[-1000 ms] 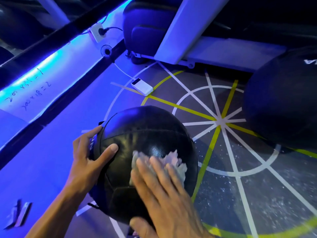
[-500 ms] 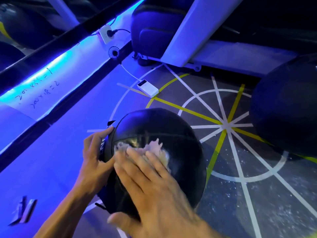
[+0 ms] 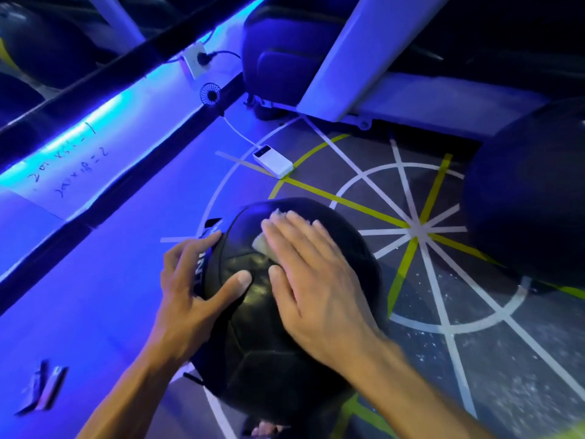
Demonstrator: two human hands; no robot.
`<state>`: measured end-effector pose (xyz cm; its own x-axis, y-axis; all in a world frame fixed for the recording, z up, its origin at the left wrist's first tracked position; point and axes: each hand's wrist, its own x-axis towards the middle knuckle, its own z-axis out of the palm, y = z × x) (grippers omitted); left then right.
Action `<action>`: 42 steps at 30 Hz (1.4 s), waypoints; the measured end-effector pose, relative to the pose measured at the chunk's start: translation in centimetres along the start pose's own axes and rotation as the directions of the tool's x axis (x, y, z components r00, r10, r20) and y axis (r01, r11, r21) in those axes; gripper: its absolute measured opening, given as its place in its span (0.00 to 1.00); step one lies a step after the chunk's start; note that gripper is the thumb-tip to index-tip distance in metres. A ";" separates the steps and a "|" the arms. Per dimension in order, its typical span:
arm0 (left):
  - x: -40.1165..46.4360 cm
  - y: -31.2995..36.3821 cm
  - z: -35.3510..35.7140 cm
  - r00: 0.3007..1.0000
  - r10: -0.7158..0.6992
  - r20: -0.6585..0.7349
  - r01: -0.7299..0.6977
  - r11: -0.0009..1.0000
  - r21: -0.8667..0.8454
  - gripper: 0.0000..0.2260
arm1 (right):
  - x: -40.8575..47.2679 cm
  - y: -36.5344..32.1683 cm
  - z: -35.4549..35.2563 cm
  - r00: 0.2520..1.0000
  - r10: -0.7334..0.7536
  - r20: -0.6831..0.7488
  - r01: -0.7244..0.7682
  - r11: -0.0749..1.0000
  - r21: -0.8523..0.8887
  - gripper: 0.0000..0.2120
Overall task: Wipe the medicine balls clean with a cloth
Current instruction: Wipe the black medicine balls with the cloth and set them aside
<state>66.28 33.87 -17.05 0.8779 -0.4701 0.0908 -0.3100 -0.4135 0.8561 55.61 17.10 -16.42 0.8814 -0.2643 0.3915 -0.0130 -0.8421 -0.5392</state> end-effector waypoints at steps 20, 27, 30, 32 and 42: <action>3.4 2.0 -0.6 0.973 0.073 0.218 -0.133 0.951 0.277 0.32 | -8.0 7.4 1.2 0.339 0.916 0.215 -0.604 0.037 0.796 0.11; 0.5 2.8 -0.7 0.971 0.126 0.201 -0.181 0.943 0.280 0.32 | -2.3 3.2 -1.7 0.914 0.405 -0.012 -0.362 0.830 0.424 0.21; -0.2 3.0 -1.0 0.971 0.130 0.199 -0.178 0.952 0.248 0.31 | -4.1 4.8 -1.2 0.963 0.271 -0.008 -0.248 0.892 0.378 0.22; -0.6 3.1 -1.0 0.968 0.149 0.204 -0.197 0.950 0.241 0.32 | -5.3 7.8 -1.0 0.839 0.540 0.065 -0.495 0.710 0.500 0.19; -1.2 3.8 0.1 0.956 0.182 0.231 -0.244 0.929 0.277 0.33 | 2.3 2.3 -3.7 0.961 0.199 0.191 -0.262 0.877 0.404 0.17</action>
<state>64.00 32.74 -13.94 0.6981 -0.7049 0.1253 -0.6036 -0.4853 0.6325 55.83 12.84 -14.01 0.9349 -0.3315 0.1264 -0.0514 -0.4792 -0.8762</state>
